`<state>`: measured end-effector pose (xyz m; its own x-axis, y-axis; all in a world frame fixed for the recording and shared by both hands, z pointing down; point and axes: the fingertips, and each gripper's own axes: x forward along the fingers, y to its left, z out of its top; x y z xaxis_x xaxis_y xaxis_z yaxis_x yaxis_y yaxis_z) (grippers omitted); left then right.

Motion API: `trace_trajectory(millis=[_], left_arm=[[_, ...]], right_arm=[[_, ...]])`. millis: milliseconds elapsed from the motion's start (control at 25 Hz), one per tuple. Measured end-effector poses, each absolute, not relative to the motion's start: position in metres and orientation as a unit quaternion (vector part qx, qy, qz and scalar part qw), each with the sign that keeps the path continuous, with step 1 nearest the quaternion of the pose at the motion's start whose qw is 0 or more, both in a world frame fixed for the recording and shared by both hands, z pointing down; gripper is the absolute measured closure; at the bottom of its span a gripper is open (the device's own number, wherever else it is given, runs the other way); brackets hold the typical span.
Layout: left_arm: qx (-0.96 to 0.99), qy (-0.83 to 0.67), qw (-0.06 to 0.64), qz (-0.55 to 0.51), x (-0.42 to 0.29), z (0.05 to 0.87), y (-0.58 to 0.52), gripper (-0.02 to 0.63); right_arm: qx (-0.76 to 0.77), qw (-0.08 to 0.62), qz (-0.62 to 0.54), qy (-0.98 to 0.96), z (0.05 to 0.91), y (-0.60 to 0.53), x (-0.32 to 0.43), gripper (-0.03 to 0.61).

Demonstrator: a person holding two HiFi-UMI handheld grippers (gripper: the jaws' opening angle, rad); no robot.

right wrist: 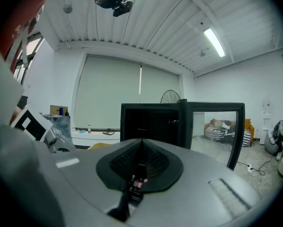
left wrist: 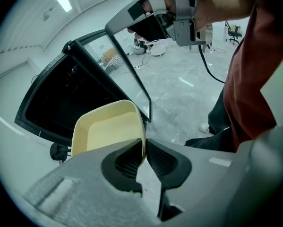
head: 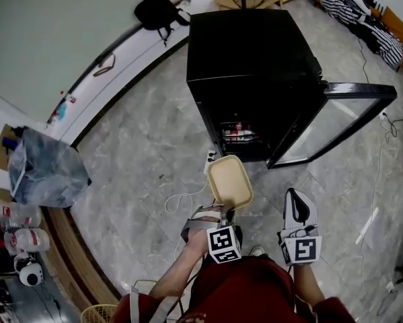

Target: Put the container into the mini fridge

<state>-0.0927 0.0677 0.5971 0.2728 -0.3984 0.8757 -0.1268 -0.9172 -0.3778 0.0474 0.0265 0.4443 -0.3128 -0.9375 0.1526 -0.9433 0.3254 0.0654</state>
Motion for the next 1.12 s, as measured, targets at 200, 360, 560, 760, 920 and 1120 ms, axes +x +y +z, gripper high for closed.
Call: trace_trajectory(millis=[200, 360, 560, 760, 920, 1120], left_arm=[[-0.799, 0.148, 0.119, -0.571, -0.107, 0.599, 0.037, 0.578], [-0.806, 0.131, 0.122, -0.565, -0.115, 0.602, 0.016, 0.578], [-0.811, 0.105, 0.129, -0.561, -0.123, 0.608, -0.009, 0.578], [-0.811, 0.079, 0.15, -0.56, -0.12, 0.611, -0.03, 0.578], [-0.814, 0.072, 0.154, -0.555, -0.111, 0.61, -0.042, 0.578], [-0.811, 0.066, 0.163, -0.558, -0.097, 0.607, -0.055, 0.577]], right_arm=[[0.59, 0.09, 0.029, -0.802, 0.442, -0.006, 0.022, 0.578], [0.602, 0.11, 0.038, -0.79, 0.45, -0.026, 0.013, 0.578], [0.622, 0.114, 0.034, -0.773, 0.453, -0.046, 0.008, 0.578], [0.637, 0.111, 0.038, -0.762, 0.452, -0.059, 0.01, 0.578], [0.645, 0.104, 0.047, -0.756, 0.452, -0.064, 0.014, 0.578], [0.645, 0.09, 0.044, -0.758, 0.452, -0.079, 0.023, 0.578]])
